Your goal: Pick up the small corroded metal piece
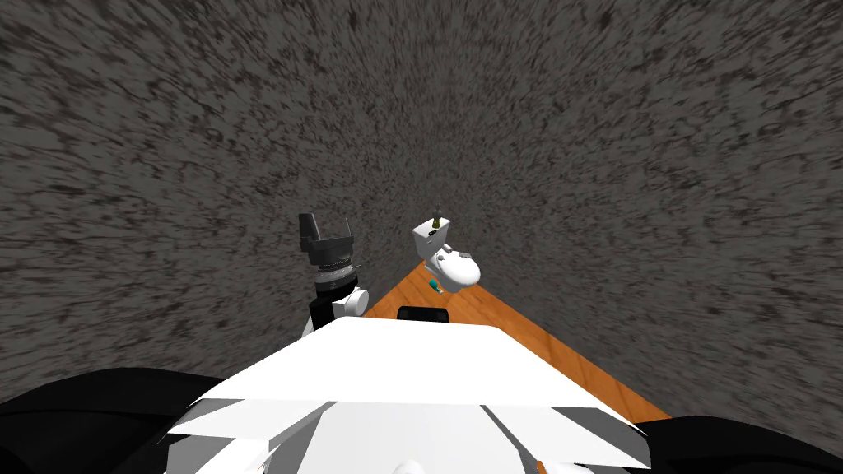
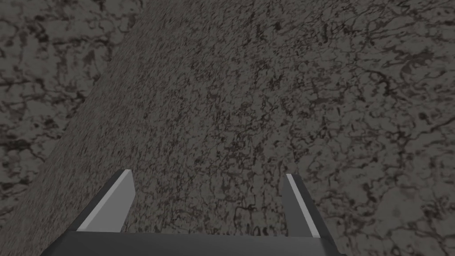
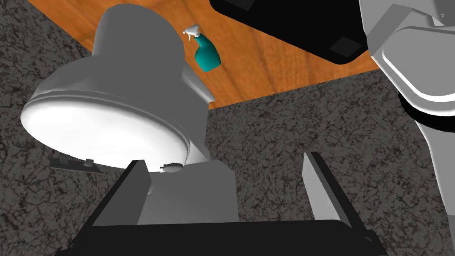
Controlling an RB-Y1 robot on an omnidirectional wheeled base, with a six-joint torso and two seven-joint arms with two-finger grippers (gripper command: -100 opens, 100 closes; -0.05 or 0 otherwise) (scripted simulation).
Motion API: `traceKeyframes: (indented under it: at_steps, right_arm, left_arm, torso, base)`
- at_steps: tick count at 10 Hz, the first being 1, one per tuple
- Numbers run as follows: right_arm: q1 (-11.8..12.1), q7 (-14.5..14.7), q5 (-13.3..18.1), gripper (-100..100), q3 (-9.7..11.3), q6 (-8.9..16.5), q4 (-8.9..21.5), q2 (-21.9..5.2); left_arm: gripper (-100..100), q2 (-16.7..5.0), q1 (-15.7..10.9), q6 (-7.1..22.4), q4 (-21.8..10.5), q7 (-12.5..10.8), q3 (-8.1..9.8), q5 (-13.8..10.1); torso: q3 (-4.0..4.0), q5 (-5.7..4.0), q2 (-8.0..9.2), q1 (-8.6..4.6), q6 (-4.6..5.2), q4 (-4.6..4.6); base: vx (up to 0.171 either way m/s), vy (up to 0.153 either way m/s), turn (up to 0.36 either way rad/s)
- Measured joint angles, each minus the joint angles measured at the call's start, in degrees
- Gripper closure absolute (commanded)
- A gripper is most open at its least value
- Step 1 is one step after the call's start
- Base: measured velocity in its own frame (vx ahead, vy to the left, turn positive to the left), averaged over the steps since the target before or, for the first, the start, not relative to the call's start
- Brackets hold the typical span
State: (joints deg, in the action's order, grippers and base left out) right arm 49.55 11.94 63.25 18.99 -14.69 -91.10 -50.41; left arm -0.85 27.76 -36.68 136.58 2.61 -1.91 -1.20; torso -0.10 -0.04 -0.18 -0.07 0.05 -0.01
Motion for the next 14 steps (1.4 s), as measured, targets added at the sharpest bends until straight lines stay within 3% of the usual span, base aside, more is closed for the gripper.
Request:
traceKeyframes:
  at_steps: [2,3,5,7,10,11,14]
  right_arm:
    - [-0.3,-1.1,3.5,-100,-0.1,1.6,-0.1,-2.7]
    - [-1.1,-0.5,4.8,-100,-2.2,0.5,2.3,-3.4]
    - [-2.0,-1.8,7.9,-100,-2.7,1.2,2.5,-6.8]
    - [-3.5,-1.4,10.9,-100,-3.7,1.4,5.0,-8.0]
    - [-3.7,-2.8,15.4,-100,-4.9,3.0,5.0,-12.5]
    - [-3.6,-1.4,15.9,-100,-6.7,2.5,6.2,-12.9]
    - [-6.1,-4.4,20.5,-100,-5.3,4.1,7.3,-17.3]
  left_arm:
    - [0,0.0,0.0,0.0,0.0,0.0,0.00,0.0]
    - [0,0.0,0.0,0.0,0.0,0.0,-0.01,0.0]
    - [0,0.0,0.0,0.0,0.0,0.0,-0.01,0.0]
    - [0,0.0,0.0,0.0,0.0,0.0,-0.01,0.0]
    - [0,0.0,0.0,0.0,0.0,0.0,0.00,0.0]
    - [0,0.0,0.0,0.0,0.0,0.0,0.00,0.0]
    - [0,0.0,0.0,0.0,0.0,0.0,0.00,0.0]
  torso:
    - [-0.03,0.01,-0.06,0.04,-0.04,-0.01]
    - [-0.06,0.02,-0.11,0.06,-0.10,-0.01]
    - [-0.10,0.03,-0.19,0.11,-0.11,-0.03]
    - [-0.10,0.03,-0.18,0.15,-0.08,-0.03]
    - [-0.14,0.04,-0.23,0.15,-0.01,-0.05]
    - [-0.15,0.03,-0.26,0.13,-0.06,-0.05]
    - [-0.10,0.02,-0.17,0.11,-0.07,-0.03]
  base:
    - [0.020,0.040,0.342]
    - [0.030,0.038,0.291]
    - [0.043,0.049,0.343]
    - [0.046,0.051,0.322]
    - [0.067,0.046,0.354]
    - [0.063,0.018,0.209]
    - [0.050,0.023,0.207]
